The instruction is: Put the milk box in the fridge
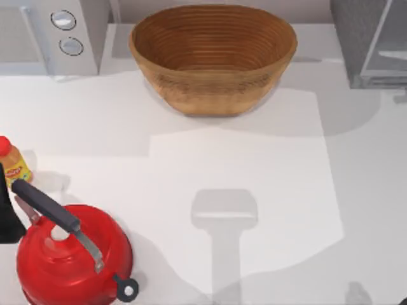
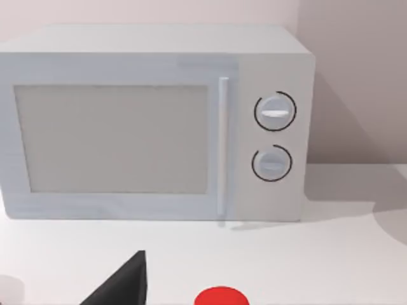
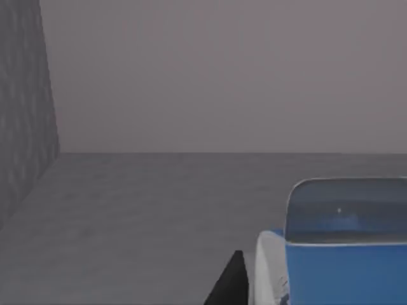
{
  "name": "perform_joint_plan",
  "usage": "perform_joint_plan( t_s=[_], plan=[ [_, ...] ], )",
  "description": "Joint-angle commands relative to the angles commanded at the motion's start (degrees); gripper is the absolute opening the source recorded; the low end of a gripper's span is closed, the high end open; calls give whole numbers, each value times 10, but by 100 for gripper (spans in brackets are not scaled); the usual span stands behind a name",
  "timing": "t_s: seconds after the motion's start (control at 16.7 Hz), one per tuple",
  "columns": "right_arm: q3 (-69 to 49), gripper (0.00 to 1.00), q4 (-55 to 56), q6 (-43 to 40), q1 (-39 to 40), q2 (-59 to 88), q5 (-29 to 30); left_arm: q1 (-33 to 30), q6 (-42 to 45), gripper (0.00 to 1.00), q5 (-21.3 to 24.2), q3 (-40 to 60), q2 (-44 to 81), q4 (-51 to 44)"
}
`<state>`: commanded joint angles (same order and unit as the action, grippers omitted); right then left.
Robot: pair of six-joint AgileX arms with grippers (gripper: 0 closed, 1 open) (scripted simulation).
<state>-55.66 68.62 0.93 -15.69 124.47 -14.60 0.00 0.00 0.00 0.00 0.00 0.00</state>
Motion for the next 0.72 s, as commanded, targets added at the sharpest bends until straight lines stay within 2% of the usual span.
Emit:
perform_joint_plan(
  t_s=[0.24,0.72],
  plan=[
    [-37,0,-28,-2,2,27,6,0,0,100,0,0,0,0],
    [-216,0,-124,-2,24,98,15,0,0,100,0,0,0,0]
  ],
)
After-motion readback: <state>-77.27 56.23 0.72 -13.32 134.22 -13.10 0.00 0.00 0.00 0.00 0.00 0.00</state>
